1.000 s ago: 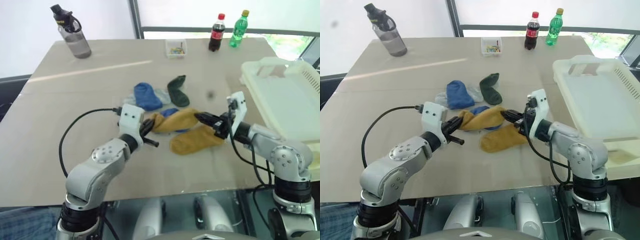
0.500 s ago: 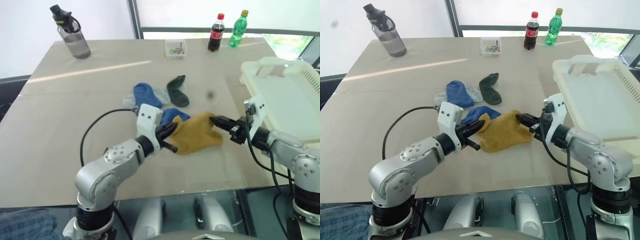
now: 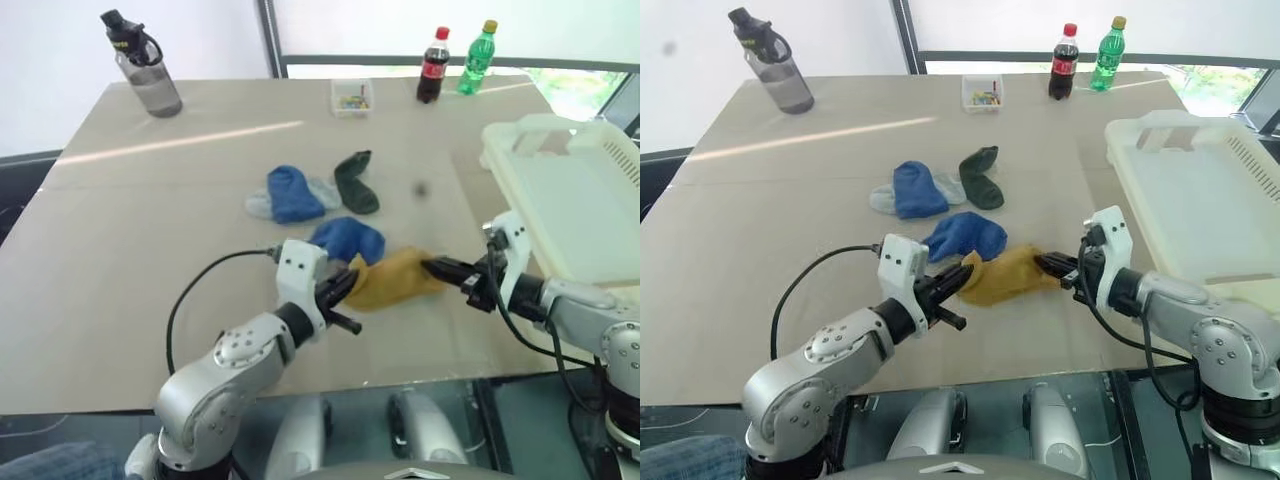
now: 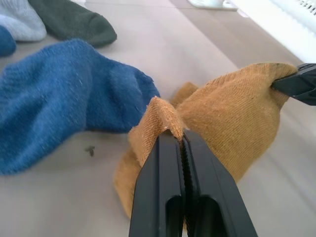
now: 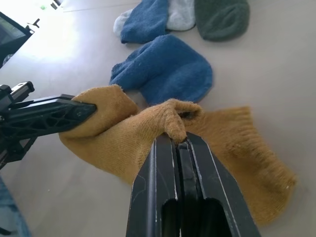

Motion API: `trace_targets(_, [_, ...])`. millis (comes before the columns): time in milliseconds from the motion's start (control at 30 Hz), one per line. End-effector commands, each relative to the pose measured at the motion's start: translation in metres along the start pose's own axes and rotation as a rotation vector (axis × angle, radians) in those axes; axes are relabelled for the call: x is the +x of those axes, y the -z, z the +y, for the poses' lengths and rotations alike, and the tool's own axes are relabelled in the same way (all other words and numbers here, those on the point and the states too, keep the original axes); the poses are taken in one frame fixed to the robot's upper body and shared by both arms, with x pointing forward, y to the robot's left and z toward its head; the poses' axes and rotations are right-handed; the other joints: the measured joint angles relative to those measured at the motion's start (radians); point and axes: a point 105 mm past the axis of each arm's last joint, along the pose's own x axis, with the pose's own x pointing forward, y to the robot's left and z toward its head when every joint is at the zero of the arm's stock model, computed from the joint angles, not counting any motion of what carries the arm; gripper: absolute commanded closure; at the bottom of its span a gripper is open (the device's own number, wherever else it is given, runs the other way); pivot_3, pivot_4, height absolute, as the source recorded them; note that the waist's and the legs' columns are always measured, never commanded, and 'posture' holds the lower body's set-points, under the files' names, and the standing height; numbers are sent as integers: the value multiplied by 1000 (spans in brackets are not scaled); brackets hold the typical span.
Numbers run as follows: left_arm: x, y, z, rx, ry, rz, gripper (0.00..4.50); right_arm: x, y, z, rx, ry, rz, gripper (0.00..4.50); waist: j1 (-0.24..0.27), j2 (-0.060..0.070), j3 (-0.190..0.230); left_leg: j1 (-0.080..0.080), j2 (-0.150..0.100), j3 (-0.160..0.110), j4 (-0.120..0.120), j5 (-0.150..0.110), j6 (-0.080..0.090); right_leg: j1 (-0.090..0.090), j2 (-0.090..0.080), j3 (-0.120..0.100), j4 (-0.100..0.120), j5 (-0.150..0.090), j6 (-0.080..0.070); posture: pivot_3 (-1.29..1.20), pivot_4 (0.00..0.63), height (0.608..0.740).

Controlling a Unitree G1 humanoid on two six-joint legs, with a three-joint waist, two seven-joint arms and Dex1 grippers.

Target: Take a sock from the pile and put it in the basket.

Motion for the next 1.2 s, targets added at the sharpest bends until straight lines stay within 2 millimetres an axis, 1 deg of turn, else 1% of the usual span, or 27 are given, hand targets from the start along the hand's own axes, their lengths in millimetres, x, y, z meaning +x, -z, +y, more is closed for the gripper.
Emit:
trace_targets(33, [-10, -21, -16, 2, 67, -130, 4500, -7, -13, 5, -32, -8, -50, 4490, 0, 0, 0, 0, 0, 0, 0, 0, 0, 0, 0, 0, 0, 0, 0, 0, 150, 740])
trace_targets(100, [-11, -22, -13, -21, 62, -158, 4500, -7, -17, 5, -35, -15, -68, 4490, 0, 0, 0, 0, 0, 0, 0, 0, 0, 0, 0, 0, 0, 0, 0, 0, 150, 740])
trace_targets(200, [-16, -22, -12, -62, 42, -209, 4500, -8, -23, 0, -31, -6, -88, 4490, 0, 0, 0, 0, 0, 0, 0, 0, 0, 0, 0, 0, -1, 0, 0, 0, 150, 740])
trace_targets(333, [-19, -14, -12, -134, 30, -245, 4500, 0, -18, -13, -25, 41, -67, 4490, 1, 0, 0, 0, 0, 1, 0, 0, 0, 0, 0, 1, -1, 0, 0, 0, 150, 740])
trace_targets(433, [-19, -15, -12, -178, 28, -301, 4500, 6, -20, -25, -37, 89, -76, 4490, 2, 0, 0, 0, 0, 1, 0, 0, 0, 0, 0, 1, -1, -2, -4, 0, 150, 740])
trace_targets(600, [-17, -20, -16, -200, 36, -362, 4500, 11, -22, -29, -45, 92, -78, 4490, 1, 0, 0, 0, 0, 1, 0, 0, 0, 0, 0, 1, -1, -2, -4, 0, 150, 740])
trace_targets(700, [-15, -17, -17, -215, 18, -348, 4500, 14, -19, -33, -48, 101, -57, 4490, 1, 0, 0, 0, 0, 1, 0, 0, 0, 0, 0, 1, -2, -2, -4, 0, 150, 740])
trace_targets(767, [-11, -13, -12, -221, -15, -321, 4500, 15, -15, -35, -53, 113, -41, 4490, 0, 0, 0, 0, 0, 1, 0, 0, 0, 0, 0, 1, -2, -2, -4, 0, 150, 740])
trace_targets(833, [-6, -4, -7, -190, -43, -263, 4500, 17, -12, -38, -52, 122, -29, 4490, 1, 0, 0, 0, 0, 1, 0, 0, 0, 0, 0, 1, -2, -3, -3, 0, 150, 740])
trace_targets(933, [-3, 1, -4, -193, -53, -244, 4500, 19, -8, -41, -50, 131, -20, 4490, 0, 0, 0, 0, 0, 1, 0, 0, 0, 0, 0, 1, -1, -2, -1, 0, 150, 740])
trace_targets(1000, [-5, -2, -5, -232, -27, -273, 3835, 20, -7, -41, -51, 130, -19, 4500, 0, 0, 0, 0, 0, 1, 0, 0, 0, 0, 0, 1, -2, -1, 1, 0, 150, 740])
trace_targets(1033, [-5, -3, -5, -241, -27, -282, 3583, 20, -7, -41, -51, 130, -19, 4500, 0, 0, 0, 0, 0, 1, 0, 0, 0, 0, 0, 1, -2, -1, 1, 0, 150, 740])
trace_targets(1067, [-5, -1, -3, -233, -46, -270, 3194, 20, -7, -41, -51, 130, -19, 4500, 0, 0, 0, 0, 0, 1, 0, 0, 0, 0, 0, 1, -2, 0, 0, 0, 150, 740])
trace_targets(1100, [-5, 2, -1, -200, -67, -247, 2599, 20, -7, -42, -51, 130, -18, 4500, 0, 0, 0, 0, 0, 1, 0, 0, 0, 0, 0, 1, -2, 0, 0, 0, 150, 740])
trace_targets(1133, [-6, 5, 1, -177, -80, -231, 2241, 19, -6, -42, -50, 130, -18, 4500, 0, 0, 0, 0, 0, 1, 0, 0, 0, 0, 0, 1, -2, 0, 0, 0, 150, 740])
trace_targets(1200, [-11, 9, 0, -158, -72, -208, 1240, 18, -6, -43, -50, 131, -18, 4500, -1, 0, 0, 0, 0, 1, 0, 0, 0, 0, 0, 1, -1, 0, 0, 0, 150, 740])
